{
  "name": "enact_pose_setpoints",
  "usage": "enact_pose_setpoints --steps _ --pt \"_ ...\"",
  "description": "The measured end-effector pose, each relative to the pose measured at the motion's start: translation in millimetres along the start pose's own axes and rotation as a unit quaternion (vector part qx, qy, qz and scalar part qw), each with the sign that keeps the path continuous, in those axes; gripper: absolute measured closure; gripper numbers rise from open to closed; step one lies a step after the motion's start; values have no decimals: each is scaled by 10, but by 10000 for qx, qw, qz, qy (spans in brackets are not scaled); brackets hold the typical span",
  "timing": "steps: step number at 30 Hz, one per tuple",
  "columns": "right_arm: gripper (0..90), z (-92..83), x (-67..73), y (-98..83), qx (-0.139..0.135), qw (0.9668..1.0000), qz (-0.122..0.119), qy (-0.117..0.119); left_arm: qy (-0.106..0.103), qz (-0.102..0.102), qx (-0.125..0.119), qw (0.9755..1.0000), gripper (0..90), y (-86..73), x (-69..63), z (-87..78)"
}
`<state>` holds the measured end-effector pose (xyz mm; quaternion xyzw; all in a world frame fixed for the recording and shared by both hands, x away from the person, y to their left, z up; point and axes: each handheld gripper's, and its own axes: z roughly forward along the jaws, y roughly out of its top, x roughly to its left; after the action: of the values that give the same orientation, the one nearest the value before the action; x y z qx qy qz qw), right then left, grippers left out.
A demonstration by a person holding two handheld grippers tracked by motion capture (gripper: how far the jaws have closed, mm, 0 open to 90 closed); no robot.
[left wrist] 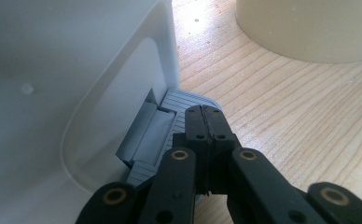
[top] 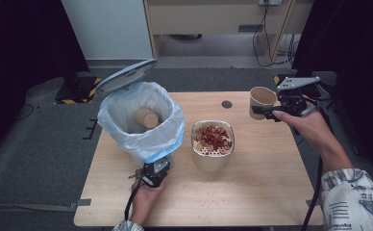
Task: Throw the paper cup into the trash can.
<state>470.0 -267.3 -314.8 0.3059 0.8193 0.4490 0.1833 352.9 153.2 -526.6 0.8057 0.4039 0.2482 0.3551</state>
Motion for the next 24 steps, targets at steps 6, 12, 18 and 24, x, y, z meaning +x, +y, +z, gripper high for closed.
enact_pose_setpoints --steps 6,12,18,24 --pt "342 -1 36 96 -6 10000 -10 58 -48 106 4 9999 889 5 15 3" --pt "342 37 71 168 28 9999 -4 107 -52 108 5 9999 890 5 16 2" --pt "343 96 127 250 68 9999 -28 146 -47 133 6 9999 889 6 13 3" --pt "343 138 181 356 50 9998 -52 193 -46 143 17 9999 890 7 12 1"
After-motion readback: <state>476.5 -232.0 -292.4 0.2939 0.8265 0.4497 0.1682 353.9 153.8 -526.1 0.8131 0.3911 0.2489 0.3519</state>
